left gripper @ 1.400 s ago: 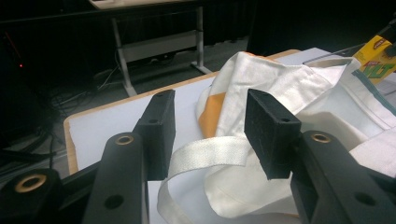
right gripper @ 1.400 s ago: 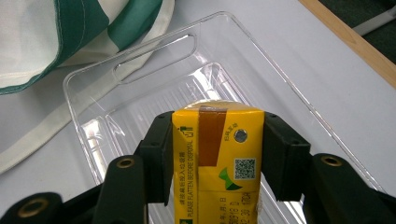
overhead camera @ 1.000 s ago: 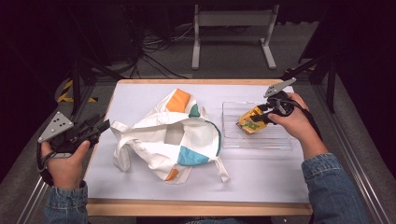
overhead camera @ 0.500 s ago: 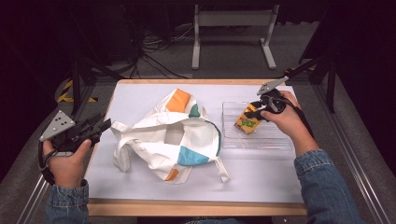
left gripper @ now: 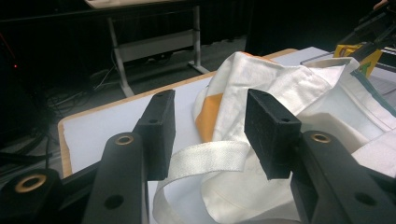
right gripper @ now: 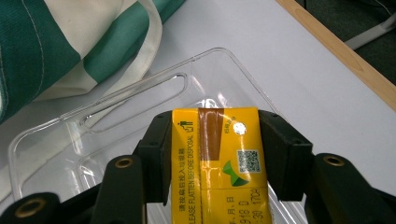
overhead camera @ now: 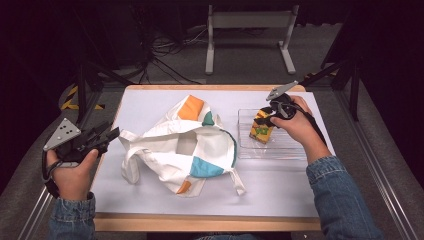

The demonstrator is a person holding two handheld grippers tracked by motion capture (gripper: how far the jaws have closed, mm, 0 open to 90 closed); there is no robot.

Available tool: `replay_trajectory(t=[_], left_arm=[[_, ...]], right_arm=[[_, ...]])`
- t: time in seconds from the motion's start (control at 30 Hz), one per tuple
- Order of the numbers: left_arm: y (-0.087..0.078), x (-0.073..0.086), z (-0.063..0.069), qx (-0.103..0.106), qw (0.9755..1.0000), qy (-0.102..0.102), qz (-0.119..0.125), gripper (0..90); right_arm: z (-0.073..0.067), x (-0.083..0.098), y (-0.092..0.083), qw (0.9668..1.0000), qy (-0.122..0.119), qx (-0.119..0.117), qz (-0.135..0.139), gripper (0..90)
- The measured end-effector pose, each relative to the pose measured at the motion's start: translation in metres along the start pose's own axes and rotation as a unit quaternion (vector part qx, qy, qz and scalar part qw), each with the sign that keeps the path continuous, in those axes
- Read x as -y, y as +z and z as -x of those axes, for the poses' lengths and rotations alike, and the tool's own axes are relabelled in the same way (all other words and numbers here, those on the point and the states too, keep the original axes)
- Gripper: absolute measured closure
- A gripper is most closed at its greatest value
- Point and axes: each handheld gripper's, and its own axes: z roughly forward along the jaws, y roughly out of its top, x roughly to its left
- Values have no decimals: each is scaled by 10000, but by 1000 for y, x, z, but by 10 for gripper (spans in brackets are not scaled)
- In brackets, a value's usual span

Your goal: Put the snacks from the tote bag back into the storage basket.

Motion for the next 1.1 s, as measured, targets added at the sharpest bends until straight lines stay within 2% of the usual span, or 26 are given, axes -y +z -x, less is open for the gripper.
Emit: replay_trajectory(t=[0.3,0.4,0.5,0.57,0.67,0.73,0.8,0.87,1.03,1.1], left_arm=[[3,1,-1,27,10000,-3,-33,540],[3,1,-2,29,10000,1,-20,540],[3,0,-1,28,10000,7,-16,540],[3,0,0,33,10000,8,-19,540],[3,0,0,28,10000,13,-15,539],[3,0,0,32,10000,24,-12,539],[3,0,1,34,10000,24,-14,539],[3,0,1,36,10000,25,-15,539],[3,-1,1,35,10000,26,-2,540],[3,-1,1,39,10000,30,-4,540]], right_arm=[[-1,-5,4,10000,55,23,-43,468],[-4,-8,0,9997,92,79,226,394],[-10,-11,-8,9989,85,112,440,389],[-15,-11,-16,9973,81,187,708,404],[-24,-6,-31,9908,262,346,1283,462],[-29,0,-40,9862,313,409,1573,542],[-36,4,-48,9866,334,329,1563,659],[-44,9,-54,9854,247,352,1648,754],[-61,20,-59,9857,252,369,1626,894],[-67,25,-58,9870,253,285,1559,895]])
